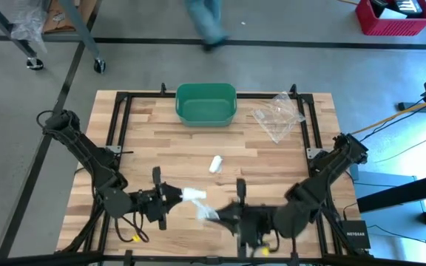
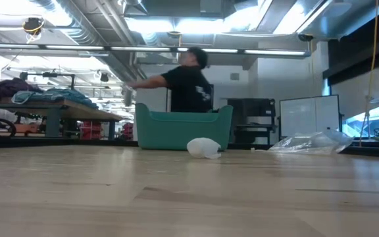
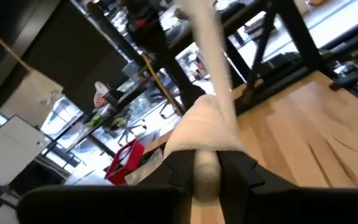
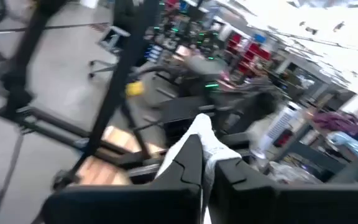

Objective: Roll bandage
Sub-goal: Roll the bottom white bandage

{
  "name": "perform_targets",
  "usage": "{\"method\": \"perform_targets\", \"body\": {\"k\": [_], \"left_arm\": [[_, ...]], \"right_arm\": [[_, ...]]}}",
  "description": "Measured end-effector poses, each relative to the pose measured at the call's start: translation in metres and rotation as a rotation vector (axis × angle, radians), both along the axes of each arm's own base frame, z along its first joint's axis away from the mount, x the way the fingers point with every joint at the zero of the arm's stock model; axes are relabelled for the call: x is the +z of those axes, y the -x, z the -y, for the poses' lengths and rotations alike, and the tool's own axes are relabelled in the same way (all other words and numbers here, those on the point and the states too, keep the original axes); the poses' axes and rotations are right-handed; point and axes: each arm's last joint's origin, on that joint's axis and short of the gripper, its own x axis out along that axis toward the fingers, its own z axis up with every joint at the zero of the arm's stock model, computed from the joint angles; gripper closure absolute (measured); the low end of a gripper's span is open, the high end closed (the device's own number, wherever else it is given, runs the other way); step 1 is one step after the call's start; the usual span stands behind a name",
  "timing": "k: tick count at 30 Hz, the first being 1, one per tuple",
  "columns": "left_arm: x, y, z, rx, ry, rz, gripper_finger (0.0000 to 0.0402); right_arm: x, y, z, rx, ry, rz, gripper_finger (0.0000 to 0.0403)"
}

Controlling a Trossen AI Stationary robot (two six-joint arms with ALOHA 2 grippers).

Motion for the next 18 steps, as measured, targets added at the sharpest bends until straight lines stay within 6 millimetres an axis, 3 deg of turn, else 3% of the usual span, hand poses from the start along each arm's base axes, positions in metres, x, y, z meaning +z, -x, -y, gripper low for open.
{"method": "perform_targets", "body": {"k": [3, 7, 13, 18], "left_arm": [[-0.007, -0.004, 0.005, -0.038, -0.016, -0.020, 0.0361], [-0.008, -0.005, 0.010, -0.152, -0.003, -0.029, 0.0361], [0.020, 0.013, 0.033, -0.260, 0.038, 0.032, 0.0361], [0.041, 0.028, 0.045, -0.300, 0.049, 0.080, 0.0361]], "right_arm": [[0.013, -0.009, 0.019, -0.051, -0.026, 0.002, 0.0395], [0.011, -0.021, 0.045, -0.127, -0.022, -0.076, 0.0398], [-0.017, -0.036, 0.075, -0.184, -0.060, -0.256, 0.0398], [-0.046, -0.043, 0.076, -0.125, -0.092, -0.323, 0.0398]]}}
